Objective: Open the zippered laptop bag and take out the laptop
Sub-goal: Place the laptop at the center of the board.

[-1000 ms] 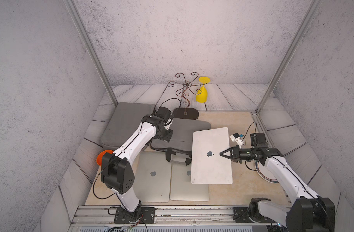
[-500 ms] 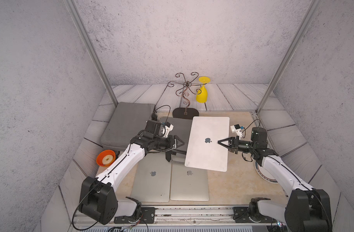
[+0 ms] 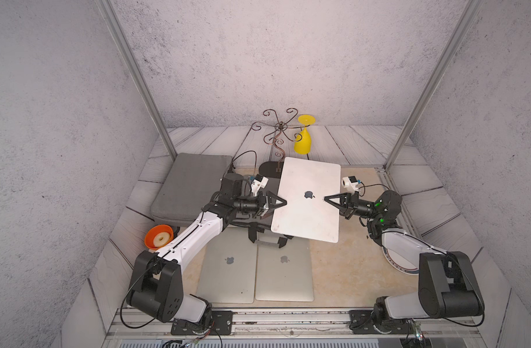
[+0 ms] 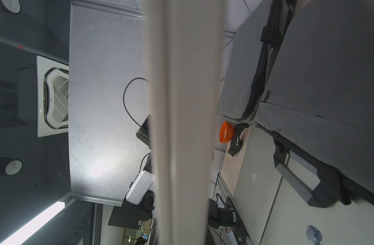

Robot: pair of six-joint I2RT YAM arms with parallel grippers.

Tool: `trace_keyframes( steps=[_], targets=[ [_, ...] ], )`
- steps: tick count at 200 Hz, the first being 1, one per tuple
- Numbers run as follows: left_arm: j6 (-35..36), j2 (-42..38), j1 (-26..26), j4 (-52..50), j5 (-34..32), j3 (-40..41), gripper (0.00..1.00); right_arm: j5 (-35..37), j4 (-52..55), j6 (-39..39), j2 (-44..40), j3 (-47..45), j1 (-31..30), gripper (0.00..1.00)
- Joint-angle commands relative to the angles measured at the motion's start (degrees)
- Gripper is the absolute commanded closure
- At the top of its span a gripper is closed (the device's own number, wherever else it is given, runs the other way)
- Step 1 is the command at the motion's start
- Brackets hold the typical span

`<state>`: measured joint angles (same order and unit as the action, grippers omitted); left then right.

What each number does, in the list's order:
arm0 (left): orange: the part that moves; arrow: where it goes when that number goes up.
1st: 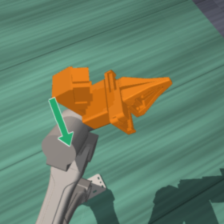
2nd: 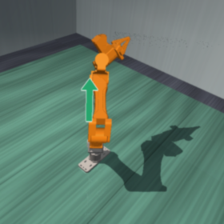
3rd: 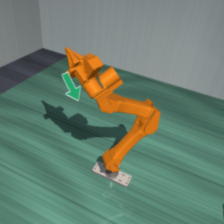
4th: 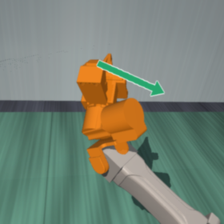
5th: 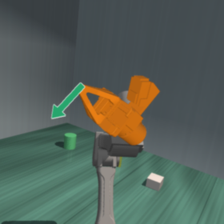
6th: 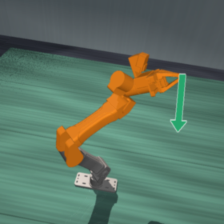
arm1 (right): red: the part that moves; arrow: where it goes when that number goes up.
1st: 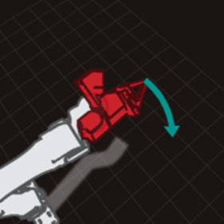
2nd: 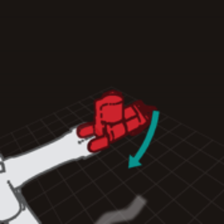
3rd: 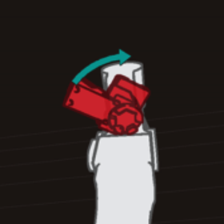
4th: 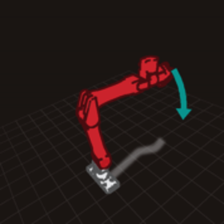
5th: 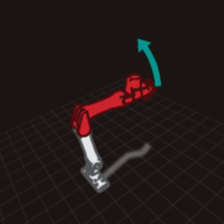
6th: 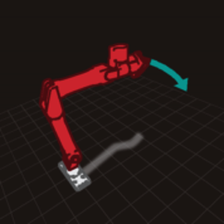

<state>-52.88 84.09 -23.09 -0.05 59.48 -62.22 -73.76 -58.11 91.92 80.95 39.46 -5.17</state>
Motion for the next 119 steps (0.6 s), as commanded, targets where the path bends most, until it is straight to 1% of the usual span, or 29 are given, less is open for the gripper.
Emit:
trace_keyframes(
  steps=[1,20,34,48,63,76,87,104,119],
  targets=[
    [-1.6,1.86,0.24,4.34,2.94,-3.63,0.4,-0.91,-4.07,-1.58,-1.77,1.9,-0.87,1.0],
    [-1.74,4.3,-0.14,4.21,4.13,-7.05,0.48,-1.35,4.15,-7.11,-3.36,2.62,-0.94,1.0],
    [-1.83,5.29,-0.46,4.74,4.66,-7.95,0.57,-1.2,11.65,-12.45,-4.75,3.39,-1.08,1.0],
    [-2.49,5.96,-0.62,6.01,5.06,-8.35,0.63,-1.48,17.9,-16.74,-5.68,4.42,-1.17,1.0],
    [-3.4,6.79,-0.63,7.24,5.41,-9.26,0.69,-1.31,20.83,-19.05,-6.22,4.65,-1.23,1.0],
    [-4.1,7.28,-0.88,8.05,5.68,-9.99,0.74,-1.39,21.19,-19.08,-6.16,4.53,-1.27,1.0],
    [-4.8,7.61,-1.39,8.96,6.2,-10.03,0.75,-1.48,20.59,-18.56,-5.99,4.72,-1.55,1.0],
    [-4.85,8.18,-2.51,9.07,7.08,-10.12,0.7,-1.17,19.14,-17.42,-5.73,4.88,-1.6,1.0],
    [-5.26,8.34,-2.93,9.62,7.39,-9.89,0.7,-1.19,18.48,-17.13,-5.46,4.82,-1.63,1.0]
  ],
)
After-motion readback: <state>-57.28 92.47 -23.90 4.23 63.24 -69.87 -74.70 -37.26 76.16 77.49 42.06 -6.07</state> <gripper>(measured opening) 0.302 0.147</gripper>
